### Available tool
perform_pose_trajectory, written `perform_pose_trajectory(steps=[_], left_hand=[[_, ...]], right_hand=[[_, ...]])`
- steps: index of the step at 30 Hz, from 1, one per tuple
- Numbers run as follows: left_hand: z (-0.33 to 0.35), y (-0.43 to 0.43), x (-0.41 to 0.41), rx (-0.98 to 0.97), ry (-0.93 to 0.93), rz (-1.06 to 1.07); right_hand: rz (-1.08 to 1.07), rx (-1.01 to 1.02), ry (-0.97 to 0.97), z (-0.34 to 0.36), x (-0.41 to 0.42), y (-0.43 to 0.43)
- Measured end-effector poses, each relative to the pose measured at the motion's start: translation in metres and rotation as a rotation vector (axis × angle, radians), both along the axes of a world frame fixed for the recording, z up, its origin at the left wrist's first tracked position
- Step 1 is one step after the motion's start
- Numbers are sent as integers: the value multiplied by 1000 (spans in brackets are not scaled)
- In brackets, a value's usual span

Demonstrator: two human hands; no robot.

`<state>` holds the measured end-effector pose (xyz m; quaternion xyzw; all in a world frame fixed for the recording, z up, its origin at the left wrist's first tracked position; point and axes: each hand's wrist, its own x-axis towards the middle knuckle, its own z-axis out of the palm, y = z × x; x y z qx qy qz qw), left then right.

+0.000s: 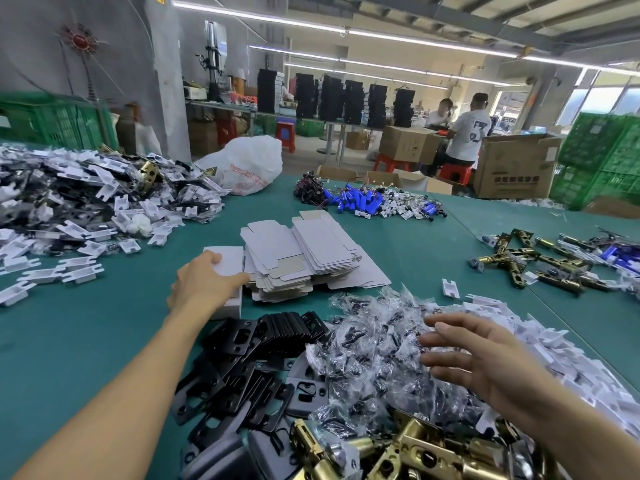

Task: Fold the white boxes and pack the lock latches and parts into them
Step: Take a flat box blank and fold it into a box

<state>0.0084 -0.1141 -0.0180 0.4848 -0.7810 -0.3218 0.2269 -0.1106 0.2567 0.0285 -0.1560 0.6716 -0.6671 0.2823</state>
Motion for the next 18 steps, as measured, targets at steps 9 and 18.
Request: perform_pose_trajectory(steps=[9,18], left_hand=[[-1,17,14,-278,-45,63],[-7,21,13,-309,-88,65]], right_hand=[[19,10,19,-2,4,-1],[14,10,7,-5,3,-3]])
